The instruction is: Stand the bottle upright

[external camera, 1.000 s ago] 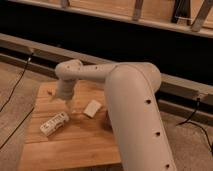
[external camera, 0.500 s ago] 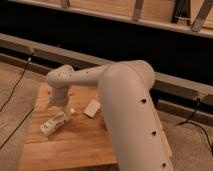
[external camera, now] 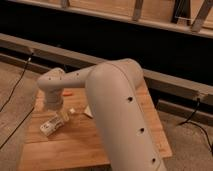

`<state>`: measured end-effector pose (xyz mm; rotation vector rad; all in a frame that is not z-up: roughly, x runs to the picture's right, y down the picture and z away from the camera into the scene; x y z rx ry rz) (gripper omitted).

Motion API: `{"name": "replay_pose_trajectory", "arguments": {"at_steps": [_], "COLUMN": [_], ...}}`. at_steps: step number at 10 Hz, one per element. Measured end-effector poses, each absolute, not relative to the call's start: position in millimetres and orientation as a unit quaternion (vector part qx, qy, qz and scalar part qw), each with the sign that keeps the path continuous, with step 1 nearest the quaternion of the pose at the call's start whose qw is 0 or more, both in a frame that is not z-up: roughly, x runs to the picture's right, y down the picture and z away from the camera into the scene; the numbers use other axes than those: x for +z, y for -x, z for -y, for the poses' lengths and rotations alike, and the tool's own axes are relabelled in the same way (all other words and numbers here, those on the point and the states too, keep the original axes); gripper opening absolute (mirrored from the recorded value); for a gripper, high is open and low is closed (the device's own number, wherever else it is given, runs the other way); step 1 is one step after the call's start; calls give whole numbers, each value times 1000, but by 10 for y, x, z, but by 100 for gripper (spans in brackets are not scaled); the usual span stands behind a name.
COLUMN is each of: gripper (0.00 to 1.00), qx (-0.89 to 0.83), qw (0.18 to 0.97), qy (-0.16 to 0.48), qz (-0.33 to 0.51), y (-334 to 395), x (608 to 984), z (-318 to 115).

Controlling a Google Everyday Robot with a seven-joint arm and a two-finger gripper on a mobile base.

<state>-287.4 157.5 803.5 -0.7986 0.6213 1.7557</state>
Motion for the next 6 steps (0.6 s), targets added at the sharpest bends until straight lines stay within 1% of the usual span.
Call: {"name": "replay_pose_trajectory", "arguments": {"at_steps": [6], "gripper": [78], "qx": [736], "qw": [529], "qy": [334], "qz": [-261], "y": [2863], "x": [8047], "z": [-1577]}}
